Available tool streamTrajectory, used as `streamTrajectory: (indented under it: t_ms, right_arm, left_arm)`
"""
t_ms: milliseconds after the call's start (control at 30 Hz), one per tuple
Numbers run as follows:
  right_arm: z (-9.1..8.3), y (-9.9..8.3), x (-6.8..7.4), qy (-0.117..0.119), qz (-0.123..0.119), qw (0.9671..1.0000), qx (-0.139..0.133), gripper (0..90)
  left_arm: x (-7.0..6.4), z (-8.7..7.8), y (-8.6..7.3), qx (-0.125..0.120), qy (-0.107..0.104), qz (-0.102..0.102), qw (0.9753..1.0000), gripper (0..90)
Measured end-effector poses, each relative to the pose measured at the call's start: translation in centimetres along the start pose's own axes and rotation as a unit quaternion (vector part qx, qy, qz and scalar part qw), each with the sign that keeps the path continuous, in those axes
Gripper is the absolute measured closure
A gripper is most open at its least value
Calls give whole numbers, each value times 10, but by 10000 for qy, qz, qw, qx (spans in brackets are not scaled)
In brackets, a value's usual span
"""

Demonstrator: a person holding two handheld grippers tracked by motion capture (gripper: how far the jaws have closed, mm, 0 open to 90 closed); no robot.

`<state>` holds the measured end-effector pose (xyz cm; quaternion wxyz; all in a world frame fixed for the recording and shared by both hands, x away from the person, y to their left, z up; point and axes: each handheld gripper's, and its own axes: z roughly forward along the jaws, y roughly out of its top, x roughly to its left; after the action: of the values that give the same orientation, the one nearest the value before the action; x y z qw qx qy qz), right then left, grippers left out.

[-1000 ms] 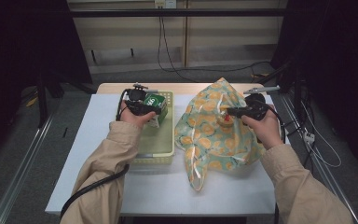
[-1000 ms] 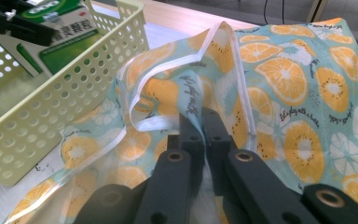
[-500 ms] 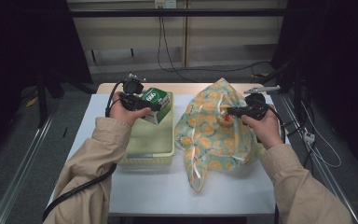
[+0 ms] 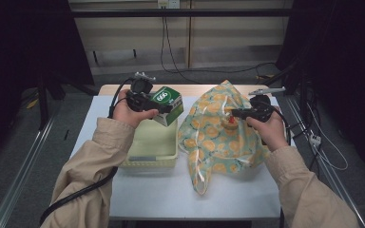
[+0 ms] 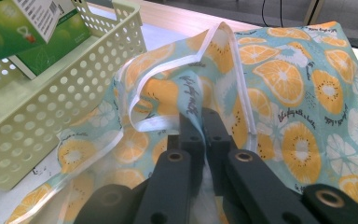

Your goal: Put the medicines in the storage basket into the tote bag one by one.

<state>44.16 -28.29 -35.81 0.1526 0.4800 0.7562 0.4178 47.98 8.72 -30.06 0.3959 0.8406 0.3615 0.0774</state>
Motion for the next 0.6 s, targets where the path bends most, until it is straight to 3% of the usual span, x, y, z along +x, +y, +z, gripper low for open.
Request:
streamTrajectory:
  t_ms: [333, 600]
  right_arm:
    - [0, 0, 0, -36, 11, 10000, -14, 898]
    - [-2, 2, 2, -26, -12, 10000, -46, 898]
  left_arm:
    - [-47, 9, 11, 21, -511, 526, 9973, 177]
    - [-78, 39, 8, 203, -806, 793, 9934, 176]
